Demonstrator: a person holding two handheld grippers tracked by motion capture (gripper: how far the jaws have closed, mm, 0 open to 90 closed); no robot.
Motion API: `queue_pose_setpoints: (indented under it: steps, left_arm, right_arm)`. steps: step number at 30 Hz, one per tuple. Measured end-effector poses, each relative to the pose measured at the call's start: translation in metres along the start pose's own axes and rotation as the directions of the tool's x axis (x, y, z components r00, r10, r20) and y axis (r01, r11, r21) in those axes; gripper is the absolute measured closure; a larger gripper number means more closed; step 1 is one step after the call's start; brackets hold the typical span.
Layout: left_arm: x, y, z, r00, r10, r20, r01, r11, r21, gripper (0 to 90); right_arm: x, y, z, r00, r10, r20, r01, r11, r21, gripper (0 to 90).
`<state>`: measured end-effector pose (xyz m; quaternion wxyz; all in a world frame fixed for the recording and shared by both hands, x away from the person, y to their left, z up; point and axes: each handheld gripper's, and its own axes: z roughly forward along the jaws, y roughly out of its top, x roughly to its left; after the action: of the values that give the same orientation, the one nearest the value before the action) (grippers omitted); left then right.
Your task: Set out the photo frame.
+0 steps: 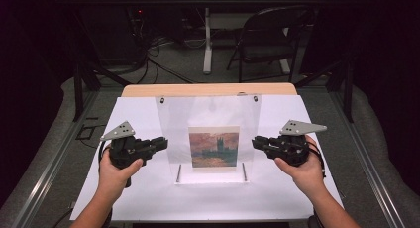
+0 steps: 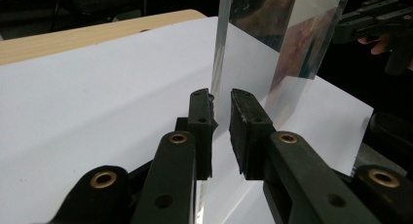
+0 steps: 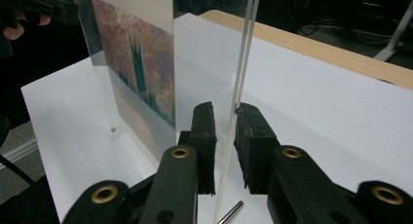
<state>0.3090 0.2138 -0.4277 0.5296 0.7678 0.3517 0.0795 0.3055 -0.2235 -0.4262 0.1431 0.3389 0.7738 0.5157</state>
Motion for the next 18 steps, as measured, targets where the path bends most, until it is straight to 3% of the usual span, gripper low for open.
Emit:
queue_pose_setpoints:
  steps: [8, 18]
  left_arm:
    - [0.0025, -0.0029, 0.0019, 0.9999, -0.012, 0.007, 0.011, 0.9999, 0.005, 79.0]
    - [0.0002, -0.0048, -0.0025, 0.9999, -0.011, 0.000, 0.011, 0.9999, 0.001, 75.4]
  right_arm:
    - [-0.0034, 0.0003, 0.0022, 0.9997, 0.023, -0.013, -0.023, 1.000, -0.006, 77.7]
    - [-0.0012, -0.0013, 0.0002, 0.9998, 0.018, -0.011, -0.018, 1.000, -0.005, 73.3]
